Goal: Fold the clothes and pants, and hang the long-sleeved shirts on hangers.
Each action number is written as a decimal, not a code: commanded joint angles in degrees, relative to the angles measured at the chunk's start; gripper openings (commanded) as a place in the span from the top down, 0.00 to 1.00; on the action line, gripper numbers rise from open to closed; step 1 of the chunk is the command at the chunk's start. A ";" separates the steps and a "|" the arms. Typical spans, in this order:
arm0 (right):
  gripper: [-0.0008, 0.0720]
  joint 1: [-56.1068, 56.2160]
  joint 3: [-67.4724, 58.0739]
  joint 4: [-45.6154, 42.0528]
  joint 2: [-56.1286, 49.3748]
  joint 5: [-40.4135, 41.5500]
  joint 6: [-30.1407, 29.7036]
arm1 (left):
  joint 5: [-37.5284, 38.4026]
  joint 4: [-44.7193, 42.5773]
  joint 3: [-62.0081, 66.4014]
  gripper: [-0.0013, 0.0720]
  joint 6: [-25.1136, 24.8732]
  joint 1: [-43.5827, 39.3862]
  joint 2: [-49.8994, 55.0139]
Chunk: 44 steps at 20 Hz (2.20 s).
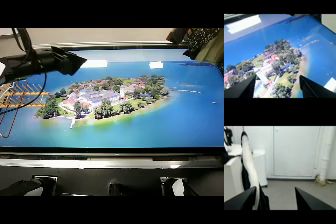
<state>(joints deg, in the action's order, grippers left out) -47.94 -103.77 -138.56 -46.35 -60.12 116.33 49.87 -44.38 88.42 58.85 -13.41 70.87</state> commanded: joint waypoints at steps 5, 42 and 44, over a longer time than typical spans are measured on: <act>0.57 -0.02 0.04 50.56 2.67 25.66 -7.02 | 1.51 -0.22 0.00 0.17 13.79 7.56 -2.10; 0.93 56.65 19.02 55.36 -22.71 -20.85 -38.97 | 13.70 -33.68 -19.02 0.92 19.63 13.55 -18.97; 0.93 56.65 19.02 55.36 -22.71 -20.85 -38.97 | 13.70 -33.68 -19.02 0.92 19.63 13.55 -18.97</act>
<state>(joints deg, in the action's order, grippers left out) 8.67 -84.77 -83.15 -69.01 -80.99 77.45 63.55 -78.04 69.43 78.48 0.10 51.94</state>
